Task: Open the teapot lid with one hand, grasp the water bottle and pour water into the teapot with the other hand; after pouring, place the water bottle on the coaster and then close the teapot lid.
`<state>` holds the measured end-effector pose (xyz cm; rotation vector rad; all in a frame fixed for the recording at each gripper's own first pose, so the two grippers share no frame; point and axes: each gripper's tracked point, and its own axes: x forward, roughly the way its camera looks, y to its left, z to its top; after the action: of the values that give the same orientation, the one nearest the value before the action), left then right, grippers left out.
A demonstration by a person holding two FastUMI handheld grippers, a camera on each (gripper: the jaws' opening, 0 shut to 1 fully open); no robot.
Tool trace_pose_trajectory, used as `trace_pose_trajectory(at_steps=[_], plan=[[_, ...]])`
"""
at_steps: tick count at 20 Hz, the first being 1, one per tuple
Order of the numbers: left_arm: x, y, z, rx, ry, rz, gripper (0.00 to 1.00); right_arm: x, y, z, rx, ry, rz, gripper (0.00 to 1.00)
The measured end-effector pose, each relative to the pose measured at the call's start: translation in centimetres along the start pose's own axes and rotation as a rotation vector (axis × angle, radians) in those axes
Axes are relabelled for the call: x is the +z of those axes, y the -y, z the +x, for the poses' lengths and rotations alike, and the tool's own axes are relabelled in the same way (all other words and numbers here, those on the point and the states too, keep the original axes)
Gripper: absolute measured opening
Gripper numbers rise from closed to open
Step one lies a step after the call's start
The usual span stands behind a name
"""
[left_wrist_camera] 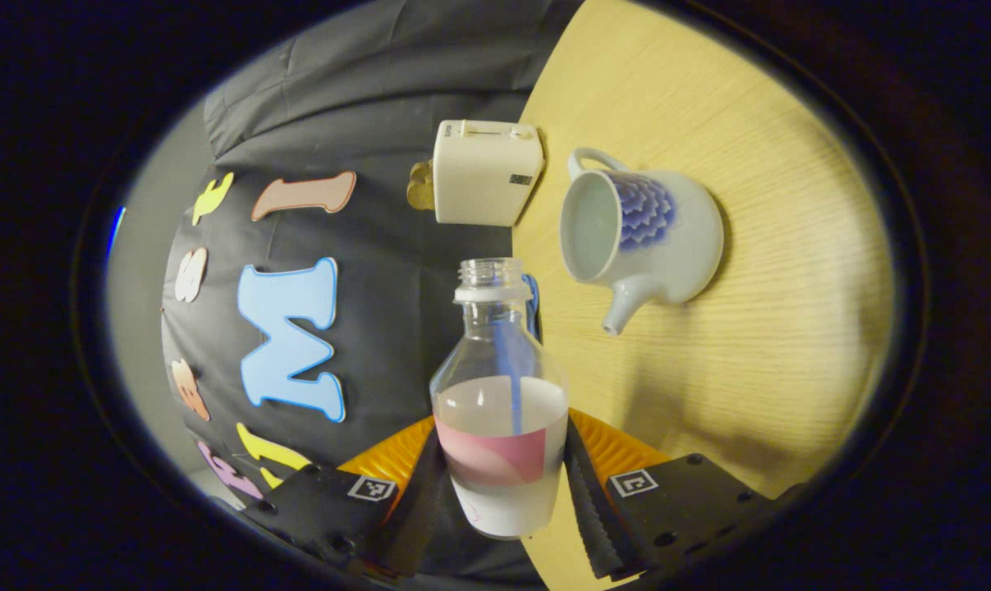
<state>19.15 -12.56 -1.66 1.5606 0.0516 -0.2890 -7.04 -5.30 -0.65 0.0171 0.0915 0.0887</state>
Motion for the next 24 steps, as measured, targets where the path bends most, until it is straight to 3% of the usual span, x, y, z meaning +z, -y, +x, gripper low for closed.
trace_pose_trajectory(at_steps=[9, 24], plan=[[0.2, -0.7, 0.0, -0.018, -0.013, 0.171, 0.86, -0.2, 0.2, 0.1, -0.001, -0.005, 0.002, 0.01], [0.5, -2.1, -0.2, -0.019, -0.028, 0.369, 0.86, -0.5, 0.7, 0.0, -0.013, -0.012, 0.015, 0.01]])
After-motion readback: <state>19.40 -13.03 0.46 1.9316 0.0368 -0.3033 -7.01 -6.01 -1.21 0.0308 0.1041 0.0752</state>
